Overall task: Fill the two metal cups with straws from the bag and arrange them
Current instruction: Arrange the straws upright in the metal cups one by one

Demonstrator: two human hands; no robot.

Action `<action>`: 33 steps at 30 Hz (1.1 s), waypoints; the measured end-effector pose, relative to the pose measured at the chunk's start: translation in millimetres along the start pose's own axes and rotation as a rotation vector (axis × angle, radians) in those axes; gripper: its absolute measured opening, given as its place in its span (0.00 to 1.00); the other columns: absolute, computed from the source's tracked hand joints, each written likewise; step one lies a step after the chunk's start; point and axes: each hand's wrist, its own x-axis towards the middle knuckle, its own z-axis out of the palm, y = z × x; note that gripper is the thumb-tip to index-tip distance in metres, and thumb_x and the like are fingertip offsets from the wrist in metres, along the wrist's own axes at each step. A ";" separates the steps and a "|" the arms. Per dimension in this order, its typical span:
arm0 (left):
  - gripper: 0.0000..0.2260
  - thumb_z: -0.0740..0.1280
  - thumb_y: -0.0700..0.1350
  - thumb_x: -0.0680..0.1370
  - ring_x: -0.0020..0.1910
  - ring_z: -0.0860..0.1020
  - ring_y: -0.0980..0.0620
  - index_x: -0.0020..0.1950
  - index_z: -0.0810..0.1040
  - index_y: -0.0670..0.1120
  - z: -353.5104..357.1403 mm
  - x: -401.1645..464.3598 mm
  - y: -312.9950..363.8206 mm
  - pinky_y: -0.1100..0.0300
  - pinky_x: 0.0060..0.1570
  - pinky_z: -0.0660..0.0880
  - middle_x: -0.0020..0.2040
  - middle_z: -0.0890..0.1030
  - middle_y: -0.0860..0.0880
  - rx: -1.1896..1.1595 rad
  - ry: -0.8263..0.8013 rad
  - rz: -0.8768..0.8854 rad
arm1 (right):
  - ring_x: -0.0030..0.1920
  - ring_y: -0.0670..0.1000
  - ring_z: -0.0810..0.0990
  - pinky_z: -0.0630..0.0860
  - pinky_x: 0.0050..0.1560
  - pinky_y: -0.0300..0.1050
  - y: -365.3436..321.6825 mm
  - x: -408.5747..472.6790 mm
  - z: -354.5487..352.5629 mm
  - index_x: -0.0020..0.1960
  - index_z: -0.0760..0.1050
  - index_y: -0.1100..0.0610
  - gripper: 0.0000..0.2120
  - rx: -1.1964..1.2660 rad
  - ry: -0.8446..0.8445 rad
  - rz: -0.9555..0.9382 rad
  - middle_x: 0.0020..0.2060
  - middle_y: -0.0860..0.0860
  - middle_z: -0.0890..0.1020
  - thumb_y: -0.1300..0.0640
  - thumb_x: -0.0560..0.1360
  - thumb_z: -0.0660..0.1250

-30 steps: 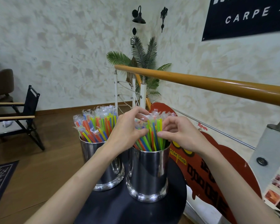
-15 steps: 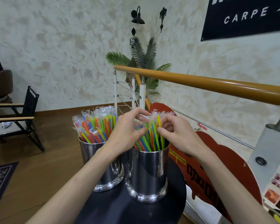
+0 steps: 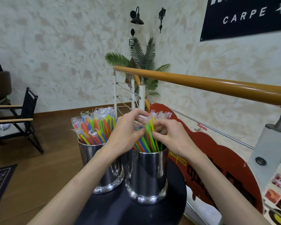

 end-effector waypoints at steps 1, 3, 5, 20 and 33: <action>0.19 0.75 0.36 0.73 0.46 0.79 0.61 0.59 0.78 0.55 -0.3 0.0 0.1 0.72 0.43 0.74 0.47 0.80 0.57 -0.006 0.008 -0.001 | 0.39 0.41 0.82 0.76 0.39 0.30 -0.1 0.0 -0.7 0.54 0.84 0.49 0.07 0.016 -0.008 0.000 0.42 0.44 0.85 0.55 0.76 0.73; 0.20 0.75 0.36 0.73 0.47 0.79 0.62 0.58 0.77 0.55 -0.6 -0.3 0.9 0.72 0.44 0.74 0.47 0.80 0.58 -0.023 0.027 -0.001 | 0.41 0.41 0.83 0.78 0.42 0.32 0.0 -0.2 -2.0 0.52 0.84 0.48 0.06 0.051 -0.021 -0.002 0.42 0.44 0.85 0.56 0.76 0.74; 0.19 0.76 0.36 0.73 0.45 0.80 0.63 0.58 0.78 0.54 -0.5 -0.3 1.7 0.73 0.43 0.73 0.46 0.80 0.57 -0.041 0.036 -0.006 | 0.43 0.41 0.84 0.81 0.46 0.36 0.6 0.0 -3.2 0.53 0.84 0.49 0.07 0.080 -0.037 -0.006 0.43 0.45 0.86 0.57 0.76 0.74; 0.20 0.77 0.36 0.71 0.44 0.83 0.59 0.56 0.78 0.56 2.2 -0.6 2.5 0.64 0.47 0.78 0.45 0.83 0.54 -0.167 0.070 -0.019 | 0.42 0.46 0.85 0.83 0.47 0.44 4.0 1.7 -1.6 0.49 0.81 0.55 0.09 0.134 -0.034 0.057 0.40 0.49 0.86 0.59 0.71 0.78; 0.19 0.75 0.35 0.74 0.45 0.83 0.55 0.58 0.78 0.54 2.0 2.0 0.8 0.53 0.51 0.81 0.47 0.82 0.51 -0.214 0.022 -0.030 | 0.37 0.45 0.83 0.79 0.39 0.43 2.8 1.1 -0.3 0.47 0.80 0.54 0.03 0.030 -0.118 -0.007 0.38 0.48 0.84 0.59 0.79 0.71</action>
